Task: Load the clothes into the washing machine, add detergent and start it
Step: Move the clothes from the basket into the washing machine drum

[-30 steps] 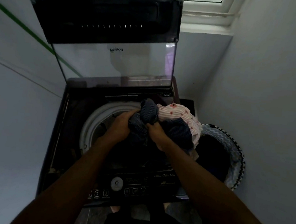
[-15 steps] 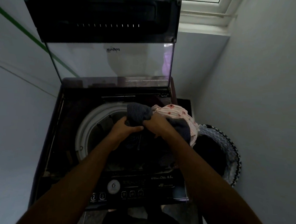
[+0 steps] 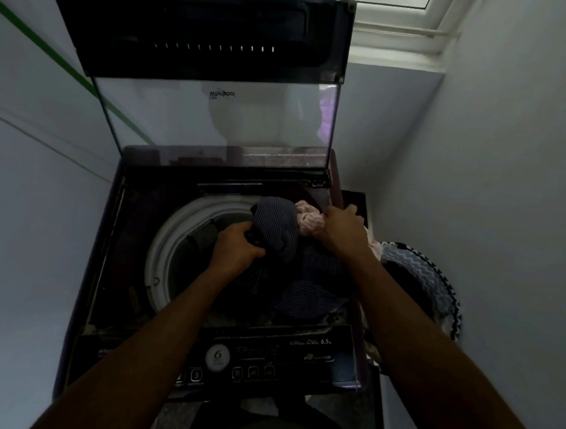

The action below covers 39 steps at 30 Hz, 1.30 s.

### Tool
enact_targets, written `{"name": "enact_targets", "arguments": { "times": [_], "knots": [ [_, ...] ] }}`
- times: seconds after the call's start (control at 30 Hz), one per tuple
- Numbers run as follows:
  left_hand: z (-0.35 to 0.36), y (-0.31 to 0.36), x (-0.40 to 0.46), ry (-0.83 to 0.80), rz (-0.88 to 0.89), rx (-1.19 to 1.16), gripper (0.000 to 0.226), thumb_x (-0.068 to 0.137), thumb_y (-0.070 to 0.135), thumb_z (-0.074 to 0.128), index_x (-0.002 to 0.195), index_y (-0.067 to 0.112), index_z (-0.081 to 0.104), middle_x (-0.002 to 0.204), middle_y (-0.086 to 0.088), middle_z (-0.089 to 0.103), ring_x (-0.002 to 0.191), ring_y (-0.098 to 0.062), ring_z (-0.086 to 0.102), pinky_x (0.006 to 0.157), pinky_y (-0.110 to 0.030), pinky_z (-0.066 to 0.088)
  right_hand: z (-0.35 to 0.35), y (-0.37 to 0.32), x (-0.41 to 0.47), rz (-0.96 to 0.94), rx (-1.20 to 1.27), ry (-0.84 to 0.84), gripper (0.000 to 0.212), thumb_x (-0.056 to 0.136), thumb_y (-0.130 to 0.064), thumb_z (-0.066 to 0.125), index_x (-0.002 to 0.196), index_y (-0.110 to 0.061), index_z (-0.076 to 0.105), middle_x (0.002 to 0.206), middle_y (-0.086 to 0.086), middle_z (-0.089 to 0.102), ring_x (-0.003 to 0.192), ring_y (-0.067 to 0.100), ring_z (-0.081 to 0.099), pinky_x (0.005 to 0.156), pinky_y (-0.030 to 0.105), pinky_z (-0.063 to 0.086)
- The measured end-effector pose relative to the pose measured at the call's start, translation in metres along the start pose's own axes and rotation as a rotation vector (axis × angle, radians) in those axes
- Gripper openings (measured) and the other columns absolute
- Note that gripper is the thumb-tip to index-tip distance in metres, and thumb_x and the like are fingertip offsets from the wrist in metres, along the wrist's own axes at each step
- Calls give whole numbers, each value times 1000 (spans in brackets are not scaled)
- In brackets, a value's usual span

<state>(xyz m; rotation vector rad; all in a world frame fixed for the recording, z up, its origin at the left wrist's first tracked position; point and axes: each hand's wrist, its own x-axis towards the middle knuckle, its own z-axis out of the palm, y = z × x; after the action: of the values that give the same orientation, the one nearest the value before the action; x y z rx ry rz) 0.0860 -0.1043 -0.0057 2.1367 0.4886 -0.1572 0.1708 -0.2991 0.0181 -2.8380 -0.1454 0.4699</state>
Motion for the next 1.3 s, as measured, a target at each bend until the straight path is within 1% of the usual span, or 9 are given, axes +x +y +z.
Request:
{"name": "enact_targets", "arguments": {
  "times": [0.13, 0.23, 0.4, 0.57, 0.73, 0.93, 1.03, 1.2, 1.3],
  "knots": [
    [-10, -2, 0, 59, 6, -4, 35, 64, 7, 78, 97, 16, 73, 88, 5, 71, 82, -10, 66, 70, -20, 48, 12, -27, 7, -68, 225, 50, 38, 84, -39, 66, 106, -10, 61, 105, 20, 65, 104, 38, 58, 79, 36, 46],
    [-22, -6, -1, 119, -13, 9, 33, 64, 11, 79, 96, 13, 70, 89, 0, 71, 80, -14, 65, 67, -26, 50, 22, -54, 7, -102, 341, 58, 38, 79, -40, 68, 104, -13, 63, 100, 19, 68, 96, 37, 63, 77, 38, 50],
    [-51, -22, -8, 185, -74, -6, 29, 70, 10, 78, 97, 11, 67, 82, 4, 60, 73, -9, 55, 56, -22, 37, 41, -93, 5, -186, 454, 25, 31, 76, -28, 74, 96, -8, 61, 94, 18, 69, 89, 34, 64, 66, 24, 36],
    [-72, -50, -14, 245, -91, -57, 31, 72, 5, 76, 99, 15, 64, 79, 9, 57, 61, 2, 48, 49, -6, 34, 61, -127, -2, -259, 548, -16, 31, 74, -21, 75, 99, -7, 65, 95, 13, 70, 89, 26, 64, 68, 21, 35],
    [-87, -78, -18, 292, -180, -72, 49, 70, 14, 77, 116, 10, 63, 100, 0, 64, 86, -13, 59, 71, -21, 43, 83, -154, -8, -292, 612, -103, 32, 77, -14, 74, 106, -4, 63, 94, 8, 66, 83, 17, 57, 66, 19, 32],
    [-87, -97, -14, 126, -122, -39, 50, 77, 13, 70, 125, 5, 57, 118, -7, 62, 99, -19, 57, 77, -22, 41, 122, -158, -2, -163, 645, -190, 31, 82, -12, 69, 108, -2, 56, 99, 14, 65, 91, 22, 61, 63, 20, 32],
    [-79, -102, -10, 13, -138, -26, 47, 84, 7, 67, 129, 8, 54, 111, 3, 53, 97, -11, 49, 72, -17, 35, 134, -147, -1, -93, 637, -216, 36, 83, -12, 68, 113, 0, 54, 107, 19, 65, 90, 22, 59, 68, 22, 36],
    [-56, -111, -1, -70, -157, -25, 50, 85, 14, 68, 132, 11, 51, 128, -5, 54, 114, -19, 54, 86, -21, 38, 141, -128, 1, 38, 620, -249, 37, 86, -22, 67, 114, -1, 55, 104, 14, 63, 92, 26, 60, 70, 26, 37],
    [-47, -108, 2, -108, -161, -66, 42, 88, 14, 64, 129, 20, 55, 129, -3, 56, 102, -13, 59, 80, -22, 48, 136, -116, 4, 54, 478, -306, 26, 89, -25, 62, 100, -2, 64, 102, 14, 67, 88, 27, 61, 74, 35, 47]
  ]
}}
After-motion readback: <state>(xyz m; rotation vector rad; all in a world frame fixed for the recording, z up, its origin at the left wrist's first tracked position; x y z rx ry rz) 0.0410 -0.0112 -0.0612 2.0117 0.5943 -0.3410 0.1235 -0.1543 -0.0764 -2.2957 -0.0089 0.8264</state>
